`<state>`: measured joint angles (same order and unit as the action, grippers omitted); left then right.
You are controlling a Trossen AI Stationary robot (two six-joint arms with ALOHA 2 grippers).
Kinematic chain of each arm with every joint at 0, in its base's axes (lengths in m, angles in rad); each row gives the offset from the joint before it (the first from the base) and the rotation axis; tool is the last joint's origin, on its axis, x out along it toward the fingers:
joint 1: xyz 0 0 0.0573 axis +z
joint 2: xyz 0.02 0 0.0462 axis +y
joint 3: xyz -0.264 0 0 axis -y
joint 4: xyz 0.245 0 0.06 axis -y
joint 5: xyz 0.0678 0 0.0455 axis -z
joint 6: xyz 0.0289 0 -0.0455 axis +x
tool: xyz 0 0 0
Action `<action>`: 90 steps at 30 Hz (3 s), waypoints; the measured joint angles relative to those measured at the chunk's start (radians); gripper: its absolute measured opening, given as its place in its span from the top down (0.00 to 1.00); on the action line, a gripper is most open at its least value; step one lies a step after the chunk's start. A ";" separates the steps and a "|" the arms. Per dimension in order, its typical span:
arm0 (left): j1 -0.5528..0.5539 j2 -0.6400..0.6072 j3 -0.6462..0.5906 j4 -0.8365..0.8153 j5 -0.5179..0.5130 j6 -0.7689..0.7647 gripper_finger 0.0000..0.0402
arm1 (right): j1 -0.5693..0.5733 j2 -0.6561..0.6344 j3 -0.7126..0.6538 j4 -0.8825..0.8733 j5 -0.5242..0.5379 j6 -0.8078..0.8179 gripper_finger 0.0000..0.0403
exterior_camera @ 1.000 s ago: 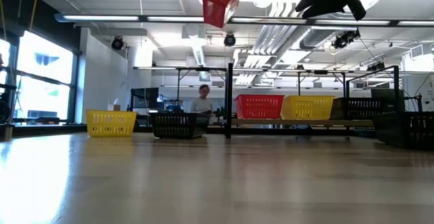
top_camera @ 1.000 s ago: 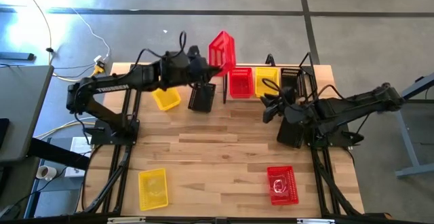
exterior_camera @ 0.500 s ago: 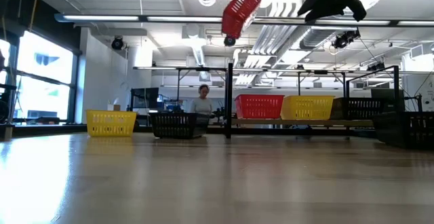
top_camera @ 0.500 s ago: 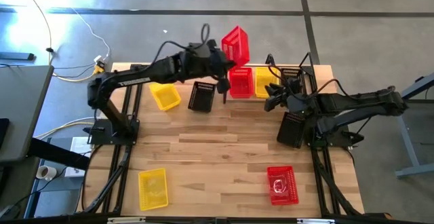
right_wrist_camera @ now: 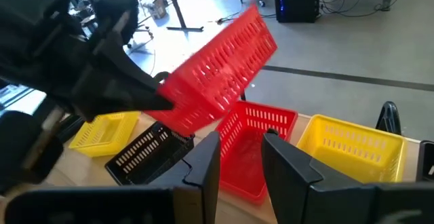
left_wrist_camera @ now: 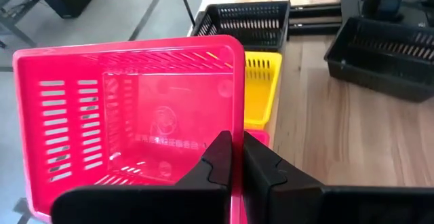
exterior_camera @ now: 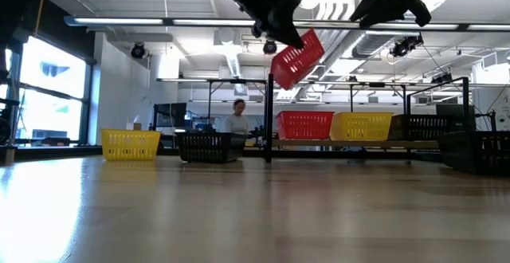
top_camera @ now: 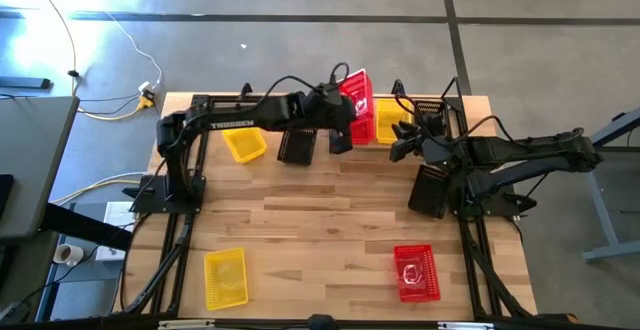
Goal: Stack baskets on shelf by color
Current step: Stack the left red bin on top of the red bin on the shelf
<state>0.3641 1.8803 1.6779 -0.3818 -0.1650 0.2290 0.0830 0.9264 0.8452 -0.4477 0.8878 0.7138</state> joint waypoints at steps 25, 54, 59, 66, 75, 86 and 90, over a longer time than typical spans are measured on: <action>-0.010 0.089 0.002 -0.019 0.012 -0.006 1.00 | 0.000 0.000 0.000 -0.027 0.000 -0.010 0.77; -0.029 0.129 -0.002 -0.004 -0.052 0.096 1.00 | 0.000 0.001 0.000 -0.034 0.001 -0.015 0.77; -0.029 0.128 -0.001 -0.004 -0.052 0.091 0.96 | 0.000 0.001 0.000 -0.034 -0.001 -0.016 0.77; -0.031 0.128 -0.001 0.008 -0.056 0.089 0.91 | 0.000 0.001 0.000 -0.034 -0.001 -0.015 0.77; -0.031 0.128 -0.001 0.019 -0.056 0.121 0.81 | 0.000 0.001 0.000 -0.034 -0.005 -0.015 0.77; -0.033 0.126 0.000 0.045 -0.069 0.100 0.72 | 0.000 0.001 0.000 -0.034 -0.027 -0.015 0.77; -0.049 0.126 0.000 0.022 -0.092 0.091 0.73 | 0.000 0.001 0.000 -0.045 -0.031 -0.016 0.77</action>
<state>0.3151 2.0068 1.6775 -0.3595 -0.2569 0.3199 0.0830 0.9272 0.8452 -0.4930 0.8570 0.6983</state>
